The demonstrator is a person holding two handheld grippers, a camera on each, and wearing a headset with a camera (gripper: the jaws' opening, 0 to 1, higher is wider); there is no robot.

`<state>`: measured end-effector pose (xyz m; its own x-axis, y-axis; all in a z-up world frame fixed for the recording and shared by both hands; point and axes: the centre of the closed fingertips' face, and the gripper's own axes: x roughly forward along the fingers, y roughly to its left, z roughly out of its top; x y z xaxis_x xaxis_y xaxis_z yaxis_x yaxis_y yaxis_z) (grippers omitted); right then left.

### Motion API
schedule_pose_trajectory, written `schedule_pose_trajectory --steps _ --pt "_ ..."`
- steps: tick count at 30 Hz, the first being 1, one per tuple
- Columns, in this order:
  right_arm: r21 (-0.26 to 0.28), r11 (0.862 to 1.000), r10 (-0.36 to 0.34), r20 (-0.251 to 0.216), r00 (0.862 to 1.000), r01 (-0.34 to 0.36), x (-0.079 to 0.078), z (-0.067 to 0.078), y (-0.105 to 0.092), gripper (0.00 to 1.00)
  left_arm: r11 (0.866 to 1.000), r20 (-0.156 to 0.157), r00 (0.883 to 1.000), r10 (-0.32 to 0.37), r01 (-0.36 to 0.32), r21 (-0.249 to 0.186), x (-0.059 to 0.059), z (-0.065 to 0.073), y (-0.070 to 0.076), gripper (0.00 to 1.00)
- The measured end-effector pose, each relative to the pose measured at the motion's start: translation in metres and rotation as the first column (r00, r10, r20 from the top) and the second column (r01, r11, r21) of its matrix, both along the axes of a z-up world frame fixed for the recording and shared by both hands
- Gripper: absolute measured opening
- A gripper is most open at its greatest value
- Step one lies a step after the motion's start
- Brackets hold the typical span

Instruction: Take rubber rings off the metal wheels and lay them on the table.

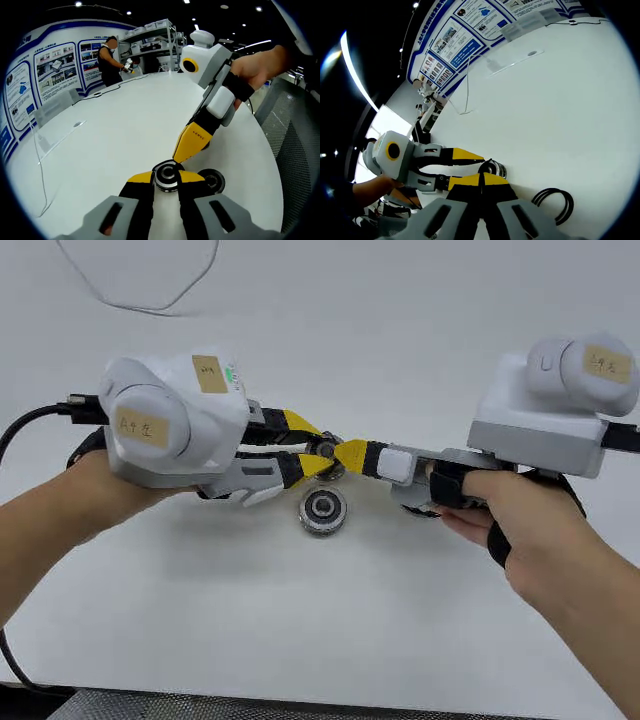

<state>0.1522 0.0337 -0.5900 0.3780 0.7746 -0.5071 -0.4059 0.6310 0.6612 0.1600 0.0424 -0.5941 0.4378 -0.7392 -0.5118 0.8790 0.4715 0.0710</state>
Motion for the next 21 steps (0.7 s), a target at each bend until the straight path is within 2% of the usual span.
schedule_pose_trajectory --steps 5,8,10,16,21 --pt "-0.004 1.000 0.003 0.004 1.000 -0.003 0.000 0.000 0.002 0.01 0.999 0.001 1.000 0.030 -0.030 -0.030 0.001 0.010 0.008 0.23" --pt "0.001 1.000 0.014 0.009 1.000 -0.014 -0.001 0.002 0.006 0.01 0.992 -0.020 0.996 0.084 -0.085 -0.096 0.003 0.020 0.013 0.26" --pt "0.010 1.000 0.026 0.013 1.000 -0.026 -0.001 0.005 0.010 0.01 0.985 -0.014 0.994 0.113 -0.114 -0.129 0.005 0.028 0.018 0.29" --pt "0.027 0.998 0.061 0.015 0.998 -0.061 -0.007 0.011 0.020 0.01 0.972 -0.009 0.987 0.162 -0.161 -0.170 0.004 0.044 0.035 0.35" --pt "0.059 0.994 0.087 0.009 0.996 -0.088 -0.017 0.023 0.012 0.01 0.959 -0.020 0.979 0.205 -0.205 -0.196 0.002 0.048 0.047 0.44"
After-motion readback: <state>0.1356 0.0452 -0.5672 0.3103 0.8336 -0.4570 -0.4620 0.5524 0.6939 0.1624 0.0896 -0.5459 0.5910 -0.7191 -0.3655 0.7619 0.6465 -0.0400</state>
